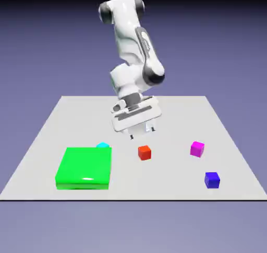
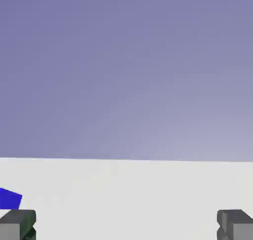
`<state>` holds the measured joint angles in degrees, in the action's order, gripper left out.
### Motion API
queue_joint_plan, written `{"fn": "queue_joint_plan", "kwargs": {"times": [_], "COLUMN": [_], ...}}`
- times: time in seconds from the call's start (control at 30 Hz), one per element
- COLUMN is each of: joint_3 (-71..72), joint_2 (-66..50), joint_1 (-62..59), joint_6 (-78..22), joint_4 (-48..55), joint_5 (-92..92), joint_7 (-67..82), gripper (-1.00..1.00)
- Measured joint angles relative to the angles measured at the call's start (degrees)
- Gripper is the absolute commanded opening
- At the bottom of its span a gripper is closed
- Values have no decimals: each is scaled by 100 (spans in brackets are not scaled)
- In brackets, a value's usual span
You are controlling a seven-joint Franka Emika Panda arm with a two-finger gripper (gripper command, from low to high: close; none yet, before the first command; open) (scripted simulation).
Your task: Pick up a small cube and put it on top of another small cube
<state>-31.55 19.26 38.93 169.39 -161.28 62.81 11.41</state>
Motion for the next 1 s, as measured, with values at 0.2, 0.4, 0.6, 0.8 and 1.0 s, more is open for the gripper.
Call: {"fn": "queue_joint_plan", "kwargs": {"times": [0.2, 0.4, 0.6, 0.8, 1.0], "joint_3": [-746, -1492, -2431, -3403, -4368], "joint_2": [-311, -622, -1230, -1888, -2560], "joint_1": [918, 1836, 2472, 3037, 3611], "joint_6": [-114, -228, -194, -136, -60], "joint_4": [-4, -7, -130, -272, -423], "joint_5": [1495, 2990, 4485, 5980, 7437], "joint_7": [1286, 2572, 3714, 4832, 5908], "gripper": [0, 0, 0, 0, 0]}}
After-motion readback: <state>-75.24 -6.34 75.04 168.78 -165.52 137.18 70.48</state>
